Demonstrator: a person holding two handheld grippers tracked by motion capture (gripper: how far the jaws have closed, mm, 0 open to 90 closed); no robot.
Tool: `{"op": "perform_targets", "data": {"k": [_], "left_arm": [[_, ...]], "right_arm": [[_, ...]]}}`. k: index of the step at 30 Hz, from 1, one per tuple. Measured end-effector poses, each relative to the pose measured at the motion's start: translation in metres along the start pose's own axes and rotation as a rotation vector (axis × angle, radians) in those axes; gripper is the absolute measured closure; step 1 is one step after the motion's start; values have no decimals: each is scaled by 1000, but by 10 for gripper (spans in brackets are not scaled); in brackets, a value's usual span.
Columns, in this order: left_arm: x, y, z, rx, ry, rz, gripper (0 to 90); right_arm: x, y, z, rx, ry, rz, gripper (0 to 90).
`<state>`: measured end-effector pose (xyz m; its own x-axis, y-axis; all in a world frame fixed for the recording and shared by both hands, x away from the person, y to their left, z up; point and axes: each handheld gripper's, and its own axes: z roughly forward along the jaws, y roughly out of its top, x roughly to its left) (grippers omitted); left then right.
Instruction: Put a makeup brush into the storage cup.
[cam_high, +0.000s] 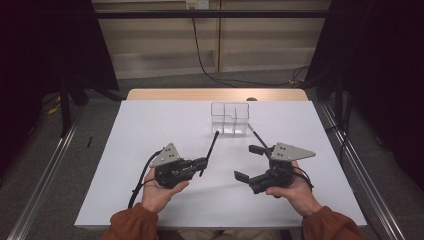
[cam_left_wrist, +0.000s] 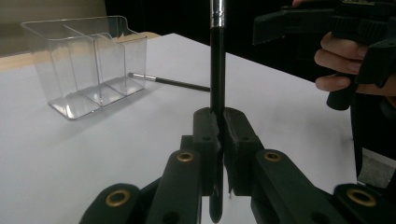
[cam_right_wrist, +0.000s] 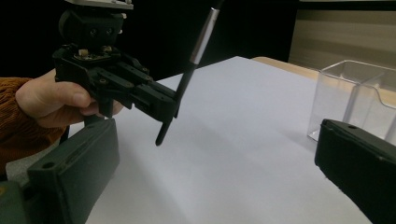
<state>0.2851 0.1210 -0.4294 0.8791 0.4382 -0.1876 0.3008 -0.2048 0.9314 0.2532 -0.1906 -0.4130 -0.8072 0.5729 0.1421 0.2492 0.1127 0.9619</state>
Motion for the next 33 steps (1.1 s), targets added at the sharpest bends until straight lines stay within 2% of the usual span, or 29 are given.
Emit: {"op": "perform_targets", "data": {"k": [2, 3, 9, 17, 21, 24, 26, 27, 29, 30, 33], "left_arm": [[-2, 1, 3, 4, 1, 8, 843], [-3, 2, 5, 6, -2, 12, 844], [-7, 8, 13, 4, -18, 26, 843], [-8, 8, 16, 11, -15, 35, 844], [-9, 6, 16, 7, -14, 36, 844], [-9, 6, 14, 6, -14, 37, 843], [-9, 5, 14, 6, -12, 38, 844], [-9, 5, 15, 8, -13, 39, 844], [-10, 5, 16, 5, -15, 38, 844], [-10, 5, 16, 8, -14, 40, 843], [-10, 4, 17, 12, -17, 44, 844]], "right_arm": [[0, 4, 6, 2, 5, -8, 0], [1, 6, 9, 8, 23, -8, 0], [4, 20, 25, -1, 34, -20, 0], [5, 27, 41, 4, 43, -36, 8], [5, 26, 48, -5, 44, -48, 70], [3, 27, 51, -27, 44, -40, 146], [2, 27, 51, -33, 41, -38, 161], [0, 26, 51, -23, 39, -26, 208], [-1, 26, 51, -13, 38, -27, 218], [-3, 24, 51, -17, 50, -5, 269], [-4, 24, 50, -15, 46, -10, 314]]}}
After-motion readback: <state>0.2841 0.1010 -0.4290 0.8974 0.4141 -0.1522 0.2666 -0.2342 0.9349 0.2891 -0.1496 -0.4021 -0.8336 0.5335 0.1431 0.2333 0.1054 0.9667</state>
